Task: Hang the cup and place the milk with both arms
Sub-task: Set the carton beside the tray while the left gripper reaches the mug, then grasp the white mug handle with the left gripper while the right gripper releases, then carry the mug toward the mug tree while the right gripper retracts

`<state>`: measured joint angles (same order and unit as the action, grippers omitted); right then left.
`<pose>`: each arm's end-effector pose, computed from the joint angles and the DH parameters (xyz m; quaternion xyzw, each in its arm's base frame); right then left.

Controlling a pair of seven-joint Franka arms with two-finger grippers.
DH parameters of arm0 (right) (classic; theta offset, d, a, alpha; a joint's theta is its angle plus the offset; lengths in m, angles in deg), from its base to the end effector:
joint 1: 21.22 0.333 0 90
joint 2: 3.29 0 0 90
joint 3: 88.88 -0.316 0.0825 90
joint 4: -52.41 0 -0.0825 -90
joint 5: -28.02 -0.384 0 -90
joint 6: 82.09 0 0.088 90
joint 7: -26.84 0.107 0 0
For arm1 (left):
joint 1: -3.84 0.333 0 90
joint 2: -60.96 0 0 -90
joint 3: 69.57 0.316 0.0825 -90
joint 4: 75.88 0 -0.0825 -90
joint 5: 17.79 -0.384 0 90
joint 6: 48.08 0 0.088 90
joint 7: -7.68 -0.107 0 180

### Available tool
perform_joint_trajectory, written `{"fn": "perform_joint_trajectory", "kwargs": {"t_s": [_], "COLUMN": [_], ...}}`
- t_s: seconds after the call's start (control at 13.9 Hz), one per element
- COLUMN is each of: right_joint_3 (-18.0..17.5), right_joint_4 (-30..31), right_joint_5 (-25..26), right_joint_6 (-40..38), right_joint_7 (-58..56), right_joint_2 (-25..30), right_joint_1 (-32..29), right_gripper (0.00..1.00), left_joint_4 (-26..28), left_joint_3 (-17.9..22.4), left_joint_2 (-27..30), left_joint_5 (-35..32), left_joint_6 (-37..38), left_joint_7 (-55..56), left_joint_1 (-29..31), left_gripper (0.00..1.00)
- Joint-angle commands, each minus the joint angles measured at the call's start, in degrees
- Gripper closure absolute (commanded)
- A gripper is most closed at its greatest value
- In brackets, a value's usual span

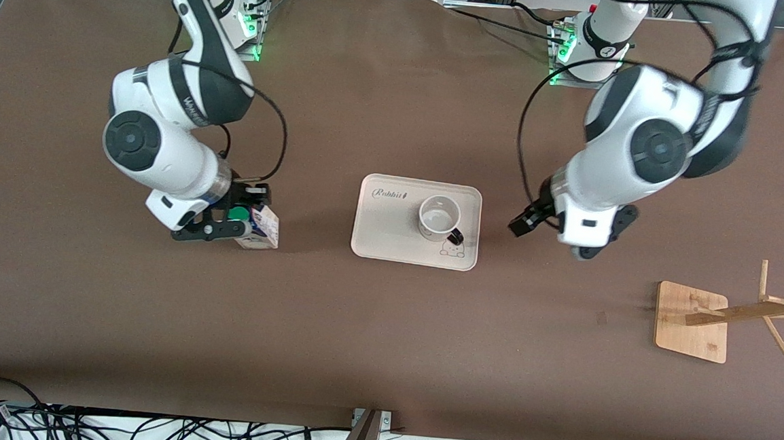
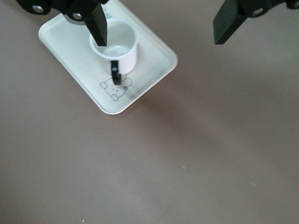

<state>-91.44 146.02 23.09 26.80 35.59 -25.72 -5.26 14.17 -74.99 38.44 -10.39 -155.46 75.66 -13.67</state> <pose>0.6174 0.2102 0.3826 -0.9946 -0.0674 0.0718 0.0323 0.6085 -0.2598 0.4095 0.9101 0.4043 -0.0874 0.0236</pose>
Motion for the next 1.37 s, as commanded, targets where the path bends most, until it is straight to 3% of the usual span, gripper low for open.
{"fn": "perform_joint_trajectory", "kwargs": {"t_s": [0.0, 0.14, 0.36, 0.5, 0.65, 0.86, 1.15, 1.22, 1.29], "right_joint_3": [-0.42, -0.42, -0.42, -0.42, -0.42, -0.69, -1.12, -1.13, -1.13], "right_joint_4": [8.40, 12.71, 15.36, 15.63, 15.02, 10.64, 1.94, 0.18, -1.23], "right_joint_5": [-1.14, -1.14, -1.14, -1.14, -1.14, -1.05, -0.87, -0.61, -0.17], "right_joint_6": [4.47, 8.95, 11.96, 12.75, 12.49, 9.78, 0.56, -1.90, -4.19], "right_joint_7": [-5.83, -7.77, -7.78, -7.69, -6.99, -6.11, -6.02, -5.93, -5.93], "right_joint_2": [2.91, 3.44, 3.36, 2.92, 3.18, 3.53, 3.97, 4.76, 5.63], "right_joint_1": [-4.08, -5.49, -5.94, -5.94, -5.94, -5.85, -5.68, -5.59, -5.41], "right_gripper": [0.64, 0.63, 0.57, 0.39, 0.03, 0.00, 0.00, 0.00, 0.00], "left_joint_4": [-1.72, -1.98, -1.98, -2.42, -2.86, -4.00, -4.27, -4.18, -4.18], "left_joint_3": [0.59, 1.11, 1.12, 1.03, 0.94, 1.11, 1.47, 1.38, 1.46], "left_joint_2": [-6.37, -11.47, -14.92, -15.63, -16.41, -17.47, -20.02, -19.94, -20.11], "left_joint_5": [-0.28, -0.55, -6.51, -6.00, -6.00, -6.43, -6.61, -6.53, -6.61], "left_joint_6": [-4.14, -12.81, -15.40, -15.67, -17.77, -18.39, -19.44, -21.19, -22.43], "left_joint_7": [11.69, 23.20, 30.53, 32.39, 33.62, 34.86, 35.04, 35.04, 35.04], "left_joint_1": [-2.78, -7.24, -10.08, -11.05, -11.31, -12.55, -14.30, -14.31, -14.39], "left_gripper": [0.00, 0.00, 0.00, 0.00, 0.00, 0.00, 0.03, 0.39, 0.67]}}
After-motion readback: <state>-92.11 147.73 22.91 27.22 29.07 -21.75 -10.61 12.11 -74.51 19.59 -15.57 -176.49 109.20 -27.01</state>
